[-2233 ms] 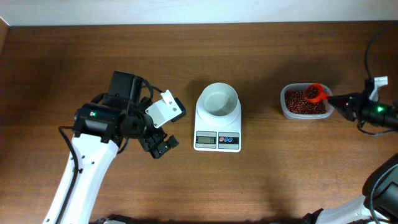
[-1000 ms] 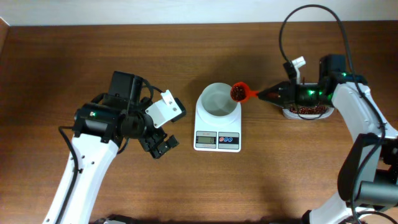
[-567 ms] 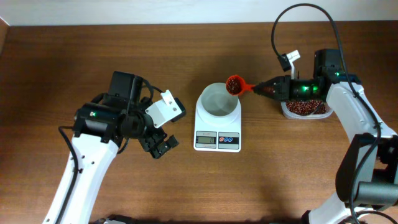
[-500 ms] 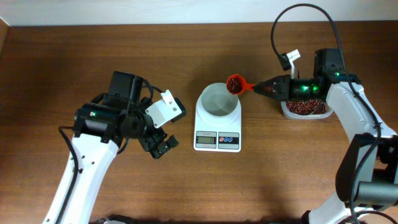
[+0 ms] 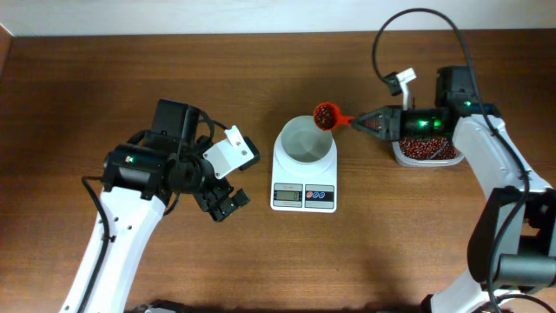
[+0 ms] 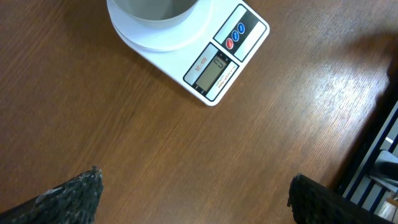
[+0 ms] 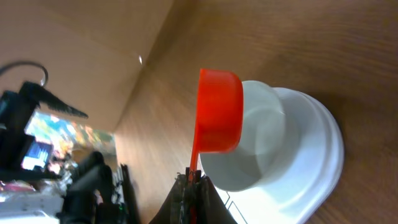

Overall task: Scoop and weigh 50g on scale
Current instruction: 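Lift the filled scoop and carry it left over the white bowl, then tilt the scoop to pour beans into the bowl on the scale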

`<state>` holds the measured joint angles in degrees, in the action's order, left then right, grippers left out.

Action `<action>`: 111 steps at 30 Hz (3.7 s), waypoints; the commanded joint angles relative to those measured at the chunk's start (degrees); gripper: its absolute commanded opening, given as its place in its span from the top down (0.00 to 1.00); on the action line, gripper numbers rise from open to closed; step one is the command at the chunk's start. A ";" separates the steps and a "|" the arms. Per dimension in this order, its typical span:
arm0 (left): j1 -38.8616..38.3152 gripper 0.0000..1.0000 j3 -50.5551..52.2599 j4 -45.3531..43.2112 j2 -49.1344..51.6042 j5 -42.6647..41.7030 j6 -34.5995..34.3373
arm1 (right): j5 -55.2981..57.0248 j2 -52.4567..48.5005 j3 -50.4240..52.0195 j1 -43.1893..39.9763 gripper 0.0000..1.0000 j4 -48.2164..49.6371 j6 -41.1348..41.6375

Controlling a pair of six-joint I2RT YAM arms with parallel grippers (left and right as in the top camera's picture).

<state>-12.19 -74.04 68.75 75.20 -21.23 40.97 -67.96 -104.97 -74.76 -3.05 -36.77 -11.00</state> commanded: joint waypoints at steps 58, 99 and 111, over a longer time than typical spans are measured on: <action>0.24 0.01 0.20 -0.11 -0.96 -0.83 0.50 | 10.71 3.74 0.17 5.07 0.96 2.14 -17.27; 0.24 0.01 0.20 -0.11 -0.96 -0.83 0.50 | 37.27 10.56 0.17 17.86 0.96 -0.96 -18.67; 0.24 0.01 0.20 -0.11 -0.96 -0.83 0.50 | 47.10 10.56 0.17 19.87 0.96 0.20 -18.80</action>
<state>-12.19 -74.04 68.75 75.20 -21.26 40.97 -25.02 -95.55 -74.76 16.43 -37.43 -29.30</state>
